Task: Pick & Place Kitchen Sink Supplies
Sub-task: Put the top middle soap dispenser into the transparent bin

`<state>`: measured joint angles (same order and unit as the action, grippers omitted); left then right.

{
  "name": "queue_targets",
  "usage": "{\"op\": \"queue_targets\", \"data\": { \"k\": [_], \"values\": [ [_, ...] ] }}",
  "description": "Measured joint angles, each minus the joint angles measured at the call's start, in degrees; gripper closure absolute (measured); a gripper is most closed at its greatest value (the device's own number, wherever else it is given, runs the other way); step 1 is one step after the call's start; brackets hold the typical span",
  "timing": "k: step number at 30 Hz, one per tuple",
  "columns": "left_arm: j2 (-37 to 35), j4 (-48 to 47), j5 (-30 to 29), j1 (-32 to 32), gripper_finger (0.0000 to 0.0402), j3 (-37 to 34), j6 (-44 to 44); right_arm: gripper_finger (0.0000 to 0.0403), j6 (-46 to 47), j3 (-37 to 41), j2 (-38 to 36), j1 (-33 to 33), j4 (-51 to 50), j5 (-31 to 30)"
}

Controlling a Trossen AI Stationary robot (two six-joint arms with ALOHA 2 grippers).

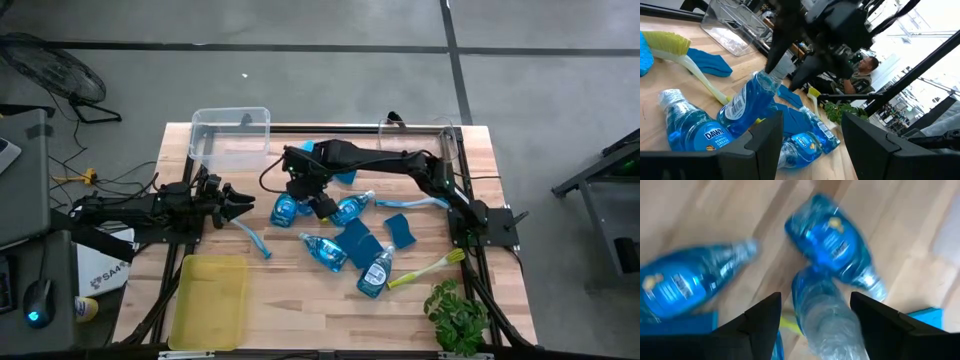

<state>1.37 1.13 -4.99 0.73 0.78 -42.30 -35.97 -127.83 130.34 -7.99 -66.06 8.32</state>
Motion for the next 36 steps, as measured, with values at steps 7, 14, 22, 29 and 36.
{"op": "queue_targets", "data": {
  "k": [7,14,22,29,36],
  "values": [
    [0.0,0.0,0.0,0.0,0.0204,0.0,0.0,0.0176,-0.4,3.2,0.0,0.6,1.6,-2.4],
    [0.0,0.0,0.0,0.0,0.0204,0.0,0.0,0.0178,-0.9,3.0,0.0,0.4,0.7,-5.4],
    [0.0,0.0,0.0,0.0,0.0204,0.0,0.0,0.0206,-2.2,3.0,0.0,0.4,0.6,-6.1],
    [0.0,0.0,0.0,0.0,0.0204,0.0,0.0,0.0216,-3.1,3.0,0.0,0.4,0.9,-6.9],
    [0.0,0.0,0.0,0.0,0.0204,0.0,0.0,0.0219,-2.6,3.0,0.0,0.4,0.7,-7.8]
  ]
}}
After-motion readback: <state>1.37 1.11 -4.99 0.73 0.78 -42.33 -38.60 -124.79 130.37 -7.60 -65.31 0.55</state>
